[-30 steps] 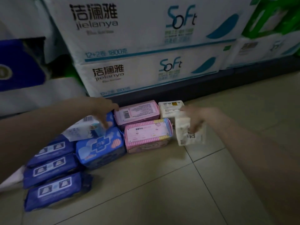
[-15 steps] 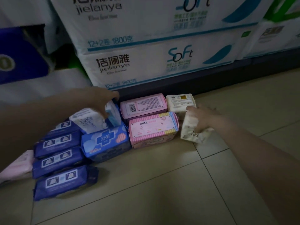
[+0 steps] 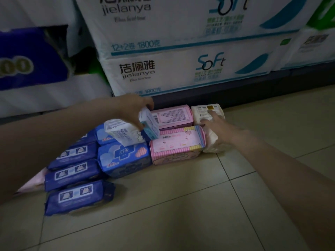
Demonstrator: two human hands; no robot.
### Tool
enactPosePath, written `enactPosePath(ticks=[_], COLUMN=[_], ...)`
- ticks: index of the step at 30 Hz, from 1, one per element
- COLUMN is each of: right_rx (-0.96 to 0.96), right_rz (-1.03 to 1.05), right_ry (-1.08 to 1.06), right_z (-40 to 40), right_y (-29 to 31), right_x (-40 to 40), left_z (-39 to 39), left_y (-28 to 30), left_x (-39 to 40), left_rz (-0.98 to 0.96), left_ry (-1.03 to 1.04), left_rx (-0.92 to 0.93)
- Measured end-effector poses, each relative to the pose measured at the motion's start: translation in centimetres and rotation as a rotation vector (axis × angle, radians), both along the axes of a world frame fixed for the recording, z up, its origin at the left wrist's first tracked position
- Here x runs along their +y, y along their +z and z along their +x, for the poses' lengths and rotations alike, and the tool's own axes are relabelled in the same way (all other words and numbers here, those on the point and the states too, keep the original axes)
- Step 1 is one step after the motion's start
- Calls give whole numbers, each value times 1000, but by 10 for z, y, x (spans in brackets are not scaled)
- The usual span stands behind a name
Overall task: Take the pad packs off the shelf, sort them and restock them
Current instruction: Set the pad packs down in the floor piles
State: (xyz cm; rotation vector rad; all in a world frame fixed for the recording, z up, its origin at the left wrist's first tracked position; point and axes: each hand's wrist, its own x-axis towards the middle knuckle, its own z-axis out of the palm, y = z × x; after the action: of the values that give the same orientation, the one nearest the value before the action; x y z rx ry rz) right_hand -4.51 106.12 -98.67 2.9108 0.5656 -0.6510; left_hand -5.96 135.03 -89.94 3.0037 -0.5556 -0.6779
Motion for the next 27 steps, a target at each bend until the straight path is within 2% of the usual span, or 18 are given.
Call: enactPosePath(ticks=[2,4,6,7,9,10,11,12,14,16,20,23,27], right_rx=[36,-30,-120,-91,212,394,502,530,433,336,269,279,410], right_rz=[30,156,447,630,946,1011,993,938,825,760,661,629,629], right_ry=[-34,-47,-86,-129,-198,-191,-129,-39,141,220,288,248,261], right_z=[1,1,2,-1,-13,-21,-29,-37,-48,-57,-77,-90,-113], right_y=[9,25,49,65,94,106,116,123,129,130,126,121,112], right_x=[11,32,68,90,136,159,180,200,236,269,332,368,415], left_z=[-5,-11,-19,-25,-40,-49,-59,-69,-91,-113,-152,-182,-245], left_y=[9,19,30,34,42,48,54,60,72,80,75,60,31], left_x=[12,29,50,62,85,97,108,120,145,170,224,271,340], left_rz=[-104,-180,-248,-280,-360,-424,-500,-580,-692,-714,-478,-301,-46], left_ry=[82,169,247,279,353,401,457,509,586,619,583,617,635], left_rx=[6,8,13,17,31,51,78,100,109,97,0,13,203])
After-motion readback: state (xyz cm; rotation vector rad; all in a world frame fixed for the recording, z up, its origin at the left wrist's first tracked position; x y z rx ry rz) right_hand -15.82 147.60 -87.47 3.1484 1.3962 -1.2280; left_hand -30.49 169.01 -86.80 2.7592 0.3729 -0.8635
